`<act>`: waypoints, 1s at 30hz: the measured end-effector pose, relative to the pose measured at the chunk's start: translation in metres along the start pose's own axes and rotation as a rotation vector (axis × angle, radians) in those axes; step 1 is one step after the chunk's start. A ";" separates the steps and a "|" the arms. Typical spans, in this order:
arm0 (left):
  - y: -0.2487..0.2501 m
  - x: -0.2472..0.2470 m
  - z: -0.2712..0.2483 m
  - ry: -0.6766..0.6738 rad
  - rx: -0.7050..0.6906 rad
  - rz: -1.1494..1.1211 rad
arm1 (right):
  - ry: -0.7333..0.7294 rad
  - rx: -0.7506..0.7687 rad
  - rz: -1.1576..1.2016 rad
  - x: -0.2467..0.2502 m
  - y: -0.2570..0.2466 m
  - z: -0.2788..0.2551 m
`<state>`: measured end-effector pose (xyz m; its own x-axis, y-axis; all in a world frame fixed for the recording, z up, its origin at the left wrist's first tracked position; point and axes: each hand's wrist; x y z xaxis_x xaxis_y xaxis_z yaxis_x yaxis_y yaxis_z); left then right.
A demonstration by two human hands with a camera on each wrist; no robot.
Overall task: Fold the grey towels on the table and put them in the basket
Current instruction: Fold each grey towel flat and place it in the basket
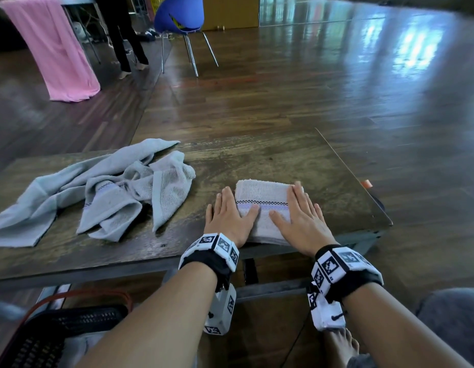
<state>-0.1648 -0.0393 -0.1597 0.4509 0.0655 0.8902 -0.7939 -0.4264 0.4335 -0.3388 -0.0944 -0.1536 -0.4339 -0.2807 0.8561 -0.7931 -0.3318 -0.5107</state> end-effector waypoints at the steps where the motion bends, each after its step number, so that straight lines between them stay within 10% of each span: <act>1: 0.001 0.000 0.000 0.012 0.016 0.000 | 0.040 -0.027 0.026 0.000 -0.002 -0.004; 18: -0.003 0.068 -0.036 0.110 0.142 -0.581 | -0.074 0.006 0.213 0.005 -0.051 -0.015; 30: -0.134 0.173 -0.107 0.194 0.062 -1.080 | -0.325 0.256 0.832 -0.016 -0.183 -0.039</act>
<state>-0.0242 0.1261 -0.0489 0.8200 0.5697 0.0549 0.0051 -0.1033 0.9946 -0.2037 0.0055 -0.0708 -0.6488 -0.7434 0.1623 -0.1452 -0.0884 -0.9854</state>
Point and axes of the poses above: each hand's wrist, its own z-axis towards the middle knuckle, its own x-axis out of the back of the hand, y = z × x, and after that the axes turned 3 degrees about z, right-handed
